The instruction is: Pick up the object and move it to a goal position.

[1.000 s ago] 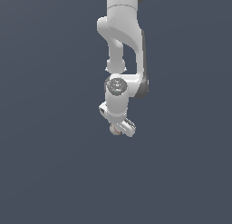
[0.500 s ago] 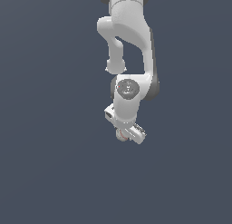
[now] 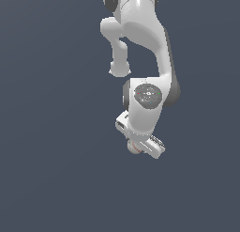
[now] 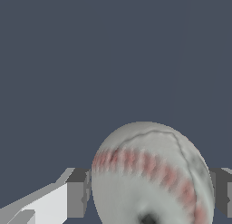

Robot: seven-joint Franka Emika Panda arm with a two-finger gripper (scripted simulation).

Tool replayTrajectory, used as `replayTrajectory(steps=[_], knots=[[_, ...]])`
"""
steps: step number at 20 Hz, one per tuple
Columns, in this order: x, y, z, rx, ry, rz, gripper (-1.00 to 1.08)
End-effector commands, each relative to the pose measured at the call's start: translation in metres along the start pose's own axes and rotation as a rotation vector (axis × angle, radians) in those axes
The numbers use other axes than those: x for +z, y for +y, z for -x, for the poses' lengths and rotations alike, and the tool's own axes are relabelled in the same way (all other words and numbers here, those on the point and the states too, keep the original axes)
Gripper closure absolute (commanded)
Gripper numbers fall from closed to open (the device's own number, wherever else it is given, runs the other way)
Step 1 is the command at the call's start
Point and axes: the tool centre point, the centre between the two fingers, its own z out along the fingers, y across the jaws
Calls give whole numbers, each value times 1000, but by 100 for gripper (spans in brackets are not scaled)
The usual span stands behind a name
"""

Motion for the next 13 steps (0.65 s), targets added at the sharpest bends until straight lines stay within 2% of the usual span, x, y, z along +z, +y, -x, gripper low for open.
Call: replayTrajectory(steps=[1,13], knots=[[-6,-10,-3,1,1,-1,108],[-15,-27,-8,1,1,-1,108]])
